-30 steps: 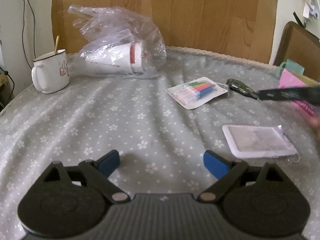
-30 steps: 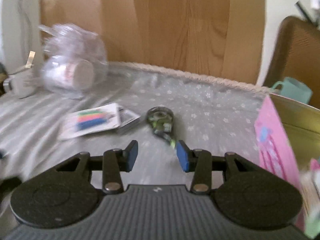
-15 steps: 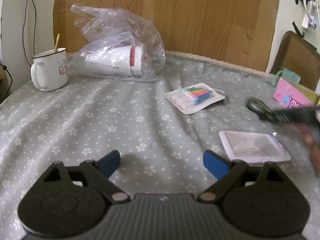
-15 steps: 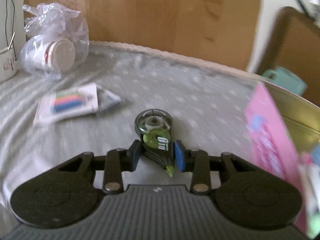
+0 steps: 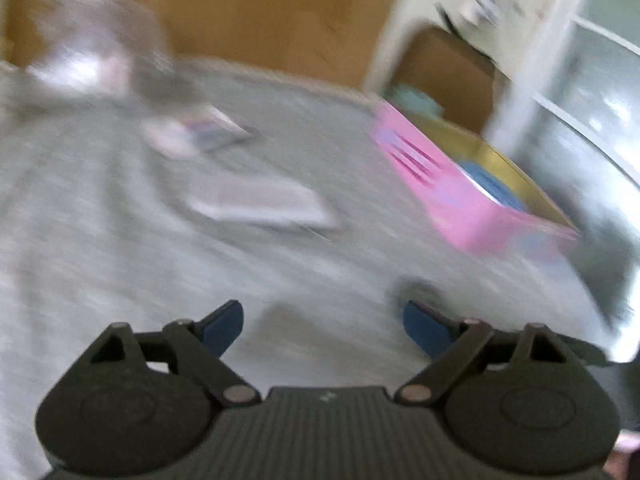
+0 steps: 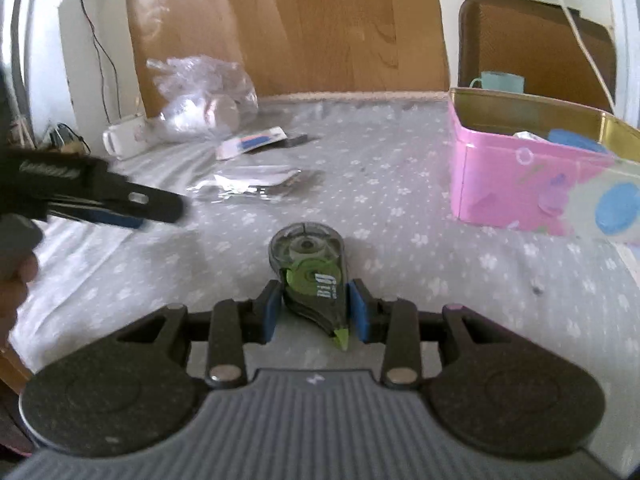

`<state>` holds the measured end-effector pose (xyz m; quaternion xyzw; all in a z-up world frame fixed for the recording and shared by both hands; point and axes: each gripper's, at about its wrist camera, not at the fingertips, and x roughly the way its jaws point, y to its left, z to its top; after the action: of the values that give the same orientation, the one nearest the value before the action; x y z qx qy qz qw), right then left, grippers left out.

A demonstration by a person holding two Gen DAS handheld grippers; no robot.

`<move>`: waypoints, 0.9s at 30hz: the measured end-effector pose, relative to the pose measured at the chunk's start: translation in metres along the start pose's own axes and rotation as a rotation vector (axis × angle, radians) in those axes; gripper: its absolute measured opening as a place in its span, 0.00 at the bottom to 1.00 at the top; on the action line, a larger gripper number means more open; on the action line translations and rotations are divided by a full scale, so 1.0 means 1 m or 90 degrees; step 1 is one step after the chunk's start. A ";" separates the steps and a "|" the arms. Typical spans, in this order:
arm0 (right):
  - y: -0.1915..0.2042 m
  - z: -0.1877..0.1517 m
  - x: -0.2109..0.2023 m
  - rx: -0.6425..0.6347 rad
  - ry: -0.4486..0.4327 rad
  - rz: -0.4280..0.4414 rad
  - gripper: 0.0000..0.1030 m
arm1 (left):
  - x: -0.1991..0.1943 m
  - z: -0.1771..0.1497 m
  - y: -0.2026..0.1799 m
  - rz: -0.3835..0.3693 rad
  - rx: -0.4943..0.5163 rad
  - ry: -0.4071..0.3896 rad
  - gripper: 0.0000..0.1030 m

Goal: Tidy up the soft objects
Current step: 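Carry the correction tape into the pink tin and release it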

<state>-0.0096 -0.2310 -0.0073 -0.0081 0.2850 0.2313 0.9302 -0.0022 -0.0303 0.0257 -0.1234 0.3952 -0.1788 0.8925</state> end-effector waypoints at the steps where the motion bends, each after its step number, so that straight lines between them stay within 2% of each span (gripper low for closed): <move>1: 0.002 -0.005 -0.005 0.004 -0.007 0.004 0.39 | 0.009 0.000 -0.009 -0.024 -0.006 0.034 0.80; 2: 0.005 -0.008 -0.008 0.005 -0.013 0.004 0.39 | 0.019 0.000 -0.017 -0.046 -0.013 0.062 0.78; 3: 0.007 -0.010 -0.009 0.007 -0.016 0.004 0.40 | 0.024 0.000 -0.024 -0.044 -0.009 0.062 0.80; 5: 0.005 -0.012 -0.009 0.013 -0.027 0.003 0.39 | 0.032 0.002 -0.036 -0.040 0.003 0.071 0.78; 7: 0.004 -0.014 -0.010 0.018 -0.034 0.005 0.39 | 0.039 0.003 -0.044 -0.056 0.006 0.079 0.69; 8: 0.003 -0.013 -0.010 0.023 -0.036 0.013 0.39 | 0.043 0.005 -0.049 -0.059 0.015 0.084 0.55; 9: 0.000 -0.014 -0.012 0.042 -0.037 0.030 0.38 | 0.046 0.008 -0.053 -0.059 0.018 0.092 0.47; 11: -0.016 -0.013 -0.014 0.100 -0.042 0.079 0.38 | 0.046 0.018 -0.061 -0.086 0.023 0.087 0.46; 13: -0.020 -0.007 -0.020 0.111 -0.067 0.070 0.38 | 0.043 0.036 -0.080 -0.099 0.051 0.073 0.46; 17: -0.029 0.019 -0.036 0.079 -0.145 0.013 0.39 | 0.049 0.080 -0.124 -0.127 0.115 0.037 0.46; 21: -0.062 0.053 -0.040 0.062 -0.196 -0.056 0.39 | 0.086 0.122 -0.163 -0.150 0.147 0.035 0.47; 24: -0.102 0.072 -0.029 0.075 -0.193 -0.091 0.39 | 0.133 0.150 -0.180 -0.145 0.143 0.055 0.48; 25: -0.116 0.077 -0.023 0.083 -0.186 -0.101 0.39 | 0.145 0.156 -0.185 -0.141 0.147 0.060 0.51; 26: -0.129 0.083 -0.014 0.088 -0.175 -0.110 0.39 | 0.162 0.164 -0.189 -0.135 0.155 0.066 0.61; 27: -0.139 0.088 -0.005 0.094 -0.166 -0.125 0.39 | 0.181 0.172 -0.194 -0.115 0.162 0.068 0.77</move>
<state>0.0940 -0.3439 0.0529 0.0624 0.1760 0.1166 0.9755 0.1964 -0.2675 0.0891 -0.0346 0.4038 -0.3131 0.8589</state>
